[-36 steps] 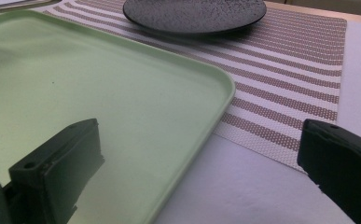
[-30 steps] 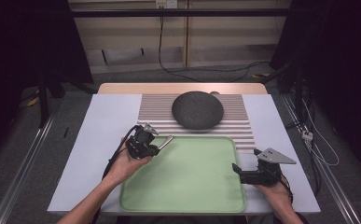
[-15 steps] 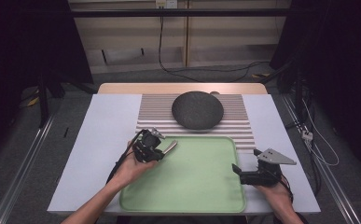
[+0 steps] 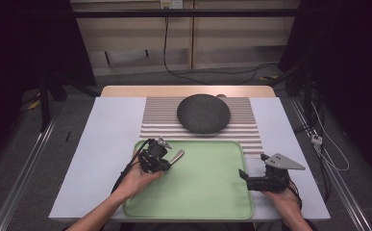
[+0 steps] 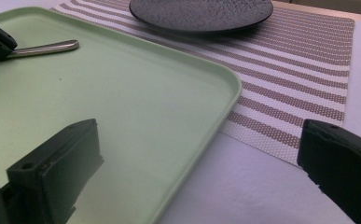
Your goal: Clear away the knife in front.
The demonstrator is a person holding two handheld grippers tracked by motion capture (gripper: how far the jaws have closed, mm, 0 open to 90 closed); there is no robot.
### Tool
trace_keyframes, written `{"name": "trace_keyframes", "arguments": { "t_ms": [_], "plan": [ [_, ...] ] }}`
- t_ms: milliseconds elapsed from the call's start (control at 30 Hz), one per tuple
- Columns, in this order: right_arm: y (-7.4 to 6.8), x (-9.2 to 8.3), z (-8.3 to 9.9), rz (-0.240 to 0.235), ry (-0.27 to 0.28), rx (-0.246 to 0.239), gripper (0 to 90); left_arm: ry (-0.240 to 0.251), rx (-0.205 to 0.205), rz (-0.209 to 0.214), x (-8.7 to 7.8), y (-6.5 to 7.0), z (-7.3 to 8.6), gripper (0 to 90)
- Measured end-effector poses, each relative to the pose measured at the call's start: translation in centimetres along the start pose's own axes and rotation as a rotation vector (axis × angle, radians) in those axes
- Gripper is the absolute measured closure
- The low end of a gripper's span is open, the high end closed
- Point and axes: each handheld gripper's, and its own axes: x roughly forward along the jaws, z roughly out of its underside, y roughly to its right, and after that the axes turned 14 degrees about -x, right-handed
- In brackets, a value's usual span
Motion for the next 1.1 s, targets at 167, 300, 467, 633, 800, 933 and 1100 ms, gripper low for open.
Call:
{"name": "trace_keyframes", "arguments": {
  "t_ms": [167, 300, 467, 633, 800, 933, 1100],
  "plan": [
    [-0.1, 0.0, 0.0, 0.001, -0.002, 0.001, 0.0, 0.01, 0.016, -0.012, -0.1, 0.2, 0.3, 79.6],
    [0.0, -0.1, 0.0, 0.001, 0.001, 0.002, 0.0, 0.02, 0.017, 0.011, 0.0, -0.2, 0.4, 78.6],
    [-0.1, -0.1, 0.0, 0.001, 0.001, 0.0, 0.0, 0.05, 0.036, 0.008, -0.1, -0.3, 0.8, 74.0],
    [0.0, -0.1, 0.0, 0.0, 0.002, 0.0, 0.0, 0.064, 0.027, 0.011, -0.1, -0.9, 0.8, 65.1],
    [0.0, -0.1, 0.0, -0.003, 0.004, 0.002, 0.0, 0.06, 0.015, -0.016, -0.1, -1.3, 0.8, 42.8],
    [0.0, -0.1, 0.0, -0.01, 0.006, 0.003, 0.0, 0.096, 0.006, -0.029, -0.1, -1.3, 0.7, 22.7],
    [0.0, -0.1, 0.1, -0.011, 0.008, 0.01, 0.0, 0.151, 0.043, -0.044, -0.6, -0.6, 0.5, 14.7]
  ]
}}
